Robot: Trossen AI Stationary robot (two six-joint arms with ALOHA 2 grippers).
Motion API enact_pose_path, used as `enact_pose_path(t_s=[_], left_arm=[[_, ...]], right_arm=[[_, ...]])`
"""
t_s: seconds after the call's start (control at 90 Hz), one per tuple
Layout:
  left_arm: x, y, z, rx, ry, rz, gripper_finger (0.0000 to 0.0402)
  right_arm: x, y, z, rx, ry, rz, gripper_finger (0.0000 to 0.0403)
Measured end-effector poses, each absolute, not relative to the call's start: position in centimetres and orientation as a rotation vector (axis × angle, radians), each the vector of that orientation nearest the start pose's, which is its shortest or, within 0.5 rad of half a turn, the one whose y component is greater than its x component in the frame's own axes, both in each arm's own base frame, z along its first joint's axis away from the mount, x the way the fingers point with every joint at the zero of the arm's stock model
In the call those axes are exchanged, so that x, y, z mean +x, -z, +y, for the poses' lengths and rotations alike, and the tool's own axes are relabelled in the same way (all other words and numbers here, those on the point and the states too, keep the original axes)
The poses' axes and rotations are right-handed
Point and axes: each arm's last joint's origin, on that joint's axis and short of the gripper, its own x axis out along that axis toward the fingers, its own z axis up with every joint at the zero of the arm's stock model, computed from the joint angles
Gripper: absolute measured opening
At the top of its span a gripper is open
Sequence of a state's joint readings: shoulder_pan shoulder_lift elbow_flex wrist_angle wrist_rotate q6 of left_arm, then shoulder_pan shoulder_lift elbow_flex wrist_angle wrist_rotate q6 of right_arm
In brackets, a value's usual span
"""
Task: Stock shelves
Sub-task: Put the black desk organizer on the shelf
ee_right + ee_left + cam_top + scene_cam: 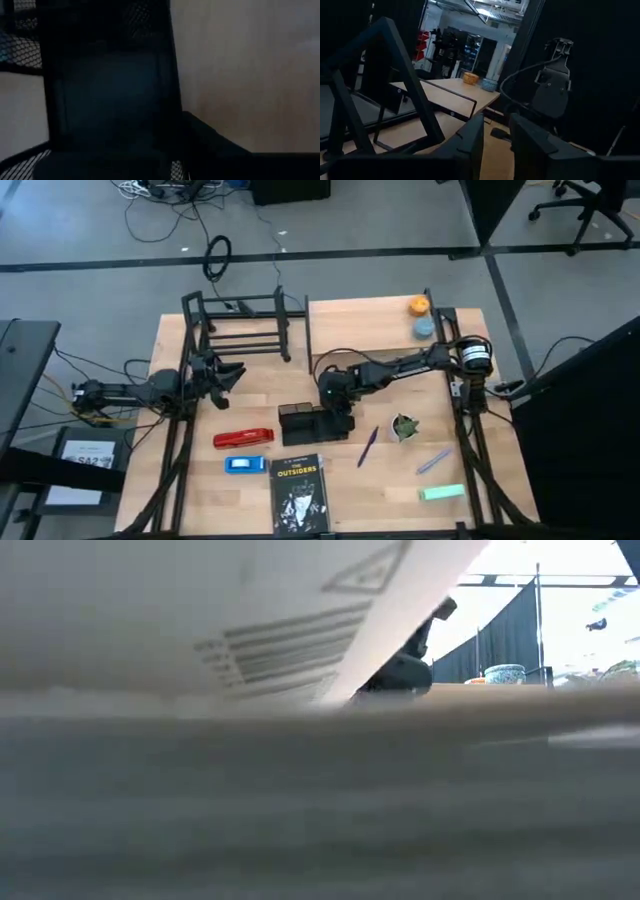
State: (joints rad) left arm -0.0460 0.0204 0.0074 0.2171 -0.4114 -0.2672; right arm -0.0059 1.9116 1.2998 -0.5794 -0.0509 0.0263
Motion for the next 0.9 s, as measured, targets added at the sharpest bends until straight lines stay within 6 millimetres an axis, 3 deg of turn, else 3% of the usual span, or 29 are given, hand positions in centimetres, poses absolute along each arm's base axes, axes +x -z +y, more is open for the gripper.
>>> enact_pose_path(t_s=[0.144,0.344,0.433,0.544,0.644,0.9], left_arm=[[9.5,-18.5,0.7,-0.310,-0.336,-0.248,0.0076],[9.5,-18.5,0.7,-0.310,-0.336,-0.249,0.0076],[9.5,-18.5,0.7,-0.310,-0.335,-0.249,0.0076],[9.5,-18.5,0.7,-0.310,-0.336,-0.248,0.0076],[9.5,-18.5,0.7,-0.310,-0.336,-0.249,0.0076],[9.5,-18.5,0.7,-0.310,-0.336,-0.248,0.0076]], right_arm=[[37.3,-21.7,0.0,0.057,-0.029,1.155,0.0001],[34.8,-29.2,-0.6,0.056,-0.020,1.018,0.0000],[33.7,-30.8,-1.3,0.062,-0.003,0.980,0.0000],[33.7,-30.8,-1.3,0.040,-0.012,0.956,0.0002],[34.9,-29.5,-0.5,-0.024,-0.074,0.915,0.0020],[40.1,-26.0,1.7,-0.059,-0.106,0.718,0.0148]])
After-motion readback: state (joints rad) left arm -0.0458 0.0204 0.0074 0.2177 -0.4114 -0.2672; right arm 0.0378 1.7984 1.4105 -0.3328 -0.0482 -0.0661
